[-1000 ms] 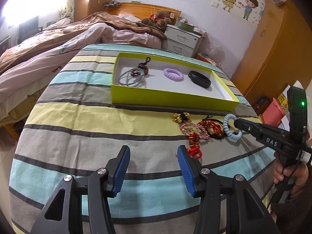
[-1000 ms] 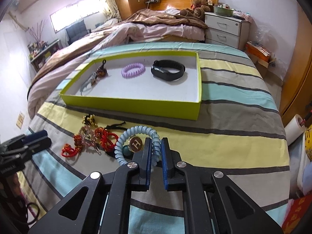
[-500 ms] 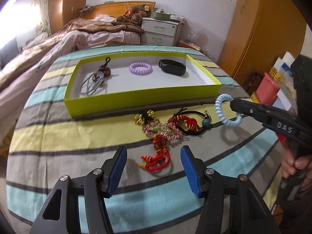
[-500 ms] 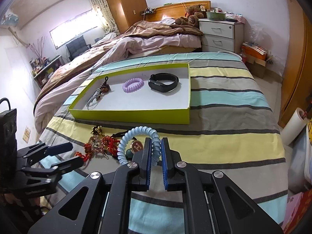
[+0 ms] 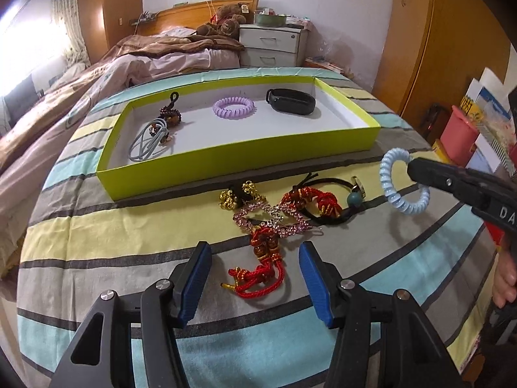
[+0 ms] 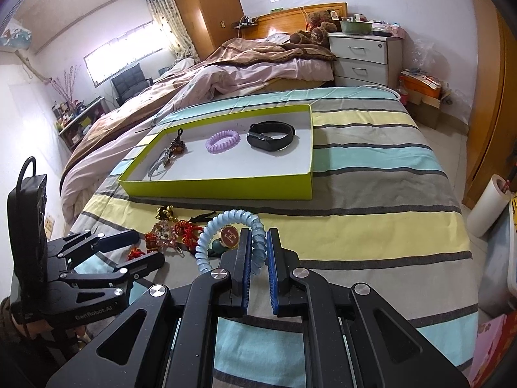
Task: Organize jewelry
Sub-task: 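Grasp the red beaded tassel with the left tool while the right tool holds the blue coil, then carry the red tassel with the left tool while the right tool carries the coil over the box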
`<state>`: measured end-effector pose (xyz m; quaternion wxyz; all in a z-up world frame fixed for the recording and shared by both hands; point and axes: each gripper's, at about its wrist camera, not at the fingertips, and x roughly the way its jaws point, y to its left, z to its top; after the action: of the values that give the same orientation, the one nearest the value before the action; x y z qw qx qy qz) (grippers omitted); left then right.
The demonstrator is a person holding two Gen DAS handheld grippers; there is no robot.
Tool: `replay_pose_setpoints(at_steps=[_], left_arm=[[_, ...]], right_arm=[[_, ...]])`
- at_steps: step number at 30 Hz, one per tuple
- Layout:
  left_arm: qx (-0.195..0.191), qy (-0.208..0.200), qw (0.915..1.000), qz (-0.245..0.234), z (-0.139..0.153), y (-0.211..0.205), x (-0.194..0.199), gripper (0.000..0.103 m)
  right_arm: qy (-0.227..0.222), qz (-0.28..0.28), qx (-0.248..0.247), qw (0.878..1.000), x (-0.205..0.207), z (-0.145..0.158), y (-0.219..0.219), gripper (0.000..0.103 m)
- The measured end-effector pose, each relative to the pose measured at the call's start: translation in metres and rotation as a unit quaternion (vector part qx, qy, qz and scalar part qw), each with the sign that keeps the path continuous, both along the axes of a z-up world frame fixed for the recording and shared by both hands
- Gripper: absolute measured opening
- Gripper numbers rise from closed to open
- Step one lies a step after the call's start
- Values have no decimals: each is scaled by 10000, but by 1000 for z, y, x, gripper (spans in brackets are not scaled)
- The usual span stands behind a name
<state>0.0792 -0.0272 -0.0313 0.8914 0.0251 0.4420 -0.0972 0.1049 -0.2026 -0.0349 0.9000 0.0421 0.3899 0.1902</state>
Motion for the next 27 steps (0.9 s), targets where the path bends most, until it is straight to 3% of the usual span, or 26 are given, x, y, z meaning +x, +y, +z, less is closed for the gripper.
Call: replay_pose_setpoints(at_steps=[3, 14, 27], left_arm=[[-22, -9, 10000, -5, 1, 1, -2, 43], [-184, -18, 9998, 1, 4, 9, -6, 22], [-468, -91, 9989, 32, 10, 17, -10, 20]], right_arm=[[-19, 5, 17, 10000, -1, 0, 0, 10], [-17, -3, 19, 10000, -2, 0, 0, 10], [-23, -14, 20, 10000, -3, -1, 1, 10]])
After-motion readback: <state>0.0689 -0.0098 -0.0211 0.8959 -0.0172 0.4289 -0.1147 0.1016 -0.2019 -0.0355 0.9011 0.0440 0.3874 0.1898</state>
